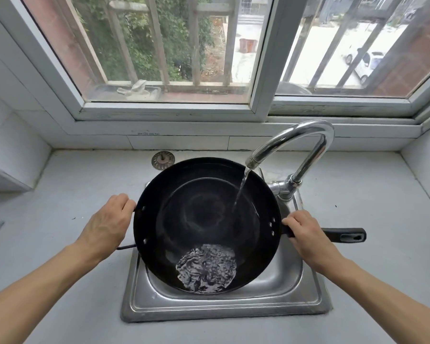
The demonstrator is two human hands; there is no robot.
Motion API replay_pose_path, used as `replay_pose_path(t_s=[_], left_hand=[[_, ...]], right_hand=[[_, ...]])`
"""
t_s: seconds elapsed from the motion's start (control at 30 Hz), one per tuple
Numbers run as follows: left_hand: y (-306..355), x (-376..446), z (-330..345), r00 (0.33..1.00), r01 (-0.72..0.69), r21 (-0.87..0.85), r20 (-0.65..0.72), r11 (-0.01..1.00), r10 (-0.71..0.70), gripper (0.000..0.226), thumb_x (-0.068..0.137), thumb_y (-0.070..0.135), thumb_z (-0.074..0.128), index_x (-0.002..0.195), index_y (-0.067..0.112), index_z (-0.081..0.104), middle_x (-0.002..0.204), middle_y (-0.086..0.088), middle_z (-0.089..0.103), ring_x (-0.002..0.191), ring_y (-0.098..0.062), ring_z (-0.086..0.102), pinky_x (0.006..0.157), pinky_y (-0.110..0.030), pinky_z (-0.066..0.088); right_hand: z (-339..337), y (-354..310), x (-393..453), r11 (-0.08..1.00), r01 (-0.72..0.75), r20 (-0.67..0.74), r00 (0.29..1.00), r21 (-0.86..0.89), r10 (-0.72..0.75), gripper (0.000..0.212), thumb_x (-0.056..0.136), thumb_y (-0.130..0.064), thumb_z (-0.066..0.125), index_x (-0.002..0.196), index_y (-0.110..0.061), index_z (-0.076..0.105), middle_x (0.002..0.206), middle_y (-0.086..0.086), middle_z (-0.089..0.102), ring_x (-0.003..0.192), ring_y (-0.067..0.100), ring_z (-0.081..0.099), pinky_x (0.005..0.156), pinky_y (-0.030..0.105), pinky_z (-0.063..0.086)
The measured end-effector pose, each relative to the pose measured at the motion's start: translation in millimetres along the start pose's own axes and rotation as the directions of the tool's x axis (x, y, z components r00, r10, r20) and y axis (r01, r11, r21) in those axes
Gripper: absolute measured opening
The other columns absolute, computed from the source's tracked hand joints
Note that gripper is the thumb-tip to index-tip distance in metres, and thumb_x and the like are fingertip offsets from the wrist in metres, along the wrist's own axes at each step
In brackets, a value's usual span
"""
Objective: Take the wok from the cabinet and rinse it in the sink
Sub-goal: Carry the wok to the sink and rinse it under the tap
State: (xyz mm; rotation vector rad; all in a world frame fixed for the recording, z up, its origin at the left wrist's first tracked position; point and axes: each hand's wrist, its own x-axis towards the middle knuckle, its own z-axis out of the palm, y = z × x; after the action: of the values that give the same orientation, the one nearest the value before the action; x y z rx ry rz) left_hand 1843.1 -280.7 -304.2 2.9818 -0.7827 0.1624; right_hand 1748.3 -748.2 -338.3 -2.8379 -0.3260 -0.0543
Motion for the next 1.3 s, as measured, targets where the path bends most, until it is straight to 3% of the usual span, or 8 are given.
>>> replay_pose_path(t_s=[0.17,0.27,0.43,0.77,0.9,1.1,1.3], left_hand=[[-2.1,-0.1,2.7,0.999,-0.022,0.011,-0.043,1.0,0.022,0.039,0.063,-0.028,0.051,0.084,0.004,0.057,0.079,-0.007,0.042,0.066,-0.023,0.04,0.043,-0.032,0.038],[-0.3,0.4,0.3,0.998,-0.021,0.014,-0.057,1.0,0.022,0.039,0.062,-0.028,0.052,0.085,0.003,0.058,0.078,-0.008,0.044,0.066,-0.024,0.042,0.045,-0.029,0.035],[5.2,-3.9,-2.6,0.998,-0.022,0.006,-0.051,1.0,0.023,0.04,0.062,-0.027,0.053,0.086,0.004,0.058,0.079,-0.007,0.044,0.066,-0.023,0.043,0.043,-0.027,0.032],[7.7,-21.0,10.8,0.999,0.032,-0.051,-0.005,0.998,-0.032,0.047,0.059,-0.023,0.067,0.091,0.009,0.056,0.084,-0.001,0.041,0.07,-0.022,0.044,0.041,-0.028,0.038],[15.0,-22.0,4.6,0.999,0.035,-0.072,-0.04,0.997,-0.038,0.038,0.067,-0.02,0.067,0.092,0.007,0.058,0.083,-0.004,0.044,0.069,-0.023,0.045,0.044,-0.026,0.032],[19.3,-19.5,-3.7,0.991,0.069,-0.117,-0.109,0.991,-0.081,0.023,0.078,-0.012,0.065,0.092,0.005,0.059,0.084,-0.006,0.047,0.074,-0.026,0.049,0.044,-0.03,0.038],[11.7,-23.5,-6.7,0.981,0.117,-0.125,-0.139,0.985,-0.134,0.017,0.081,-0.009,0.062,0.092,0.003,0.059,0.084,-0.007,0.048,0.077,-0.029,0.048,0.046,-0.039,0.044]], right_hand=[[-3.0,1.8,-4.2,1.0,0.001,0.131,0.991,0.021,-0.003,0.045,0.069,0.003,0.074,0.107,-0.015,0.056,0.101,-0.001,0.05,0.091,0.015,0.045,0.08,0.026,0.043],[-4.1,4.2,-6.9,0.998,-0.025,0.184,0.983,0.053,0.015,0.036,0.081,-0.003,0.068,0.11,-0.019,0.054,0.107,-0.006,0.048,0.096,0.011,0.042,0.084,0.022,0.038],[-7.0,2.2,-13.4,0.997,-0.052,0.196,0.98,0.063,0.039,0.032,0.079,-0.002,0.065,0.098,-0.023,0.051,0.097,-0.009,0.046,0.089,0.011,0.042,0.079,0.026,0.044],[10.7,-0.9,-23.4,0.999,-0.038,0.071,0.997,0.024,0.036,0.056,0.055,0.019,0.066,0.092,-0.019,0.05,0.089,-0.002,0.048,0.078,0.017,0.043,0.065,0.033,0.045],[6.6,-2.7,-24.7,0.998,-0.051,-0.004,0.999,0.041,0.052,0.052,0.054,0.019,0.067,0.088,-0.017,0.05,0.085,-0.001,0.048,0.074,0.018,0.042,0.061,0.033,0.043],[0.8,-1.1,-18.2,0.997,-0.064,-0.075,0.995,0.054,0.068,0.051,0.057,0.018,0.068,0.089,-0.017,0.051,0.088,-0.002,0.048,0.076,0.019,0.044,0.065,0.037,0.045],[-2.4,-8.5,-1.7,0.999,0.017,-0.145,0.989,0.044,-0.011,0.043,0.062,0.019,0.064,0.089,-0.013,0.055,0.086,0.003,0.052,0.076,0.023,0.048,0.065,0.035,0.043]])
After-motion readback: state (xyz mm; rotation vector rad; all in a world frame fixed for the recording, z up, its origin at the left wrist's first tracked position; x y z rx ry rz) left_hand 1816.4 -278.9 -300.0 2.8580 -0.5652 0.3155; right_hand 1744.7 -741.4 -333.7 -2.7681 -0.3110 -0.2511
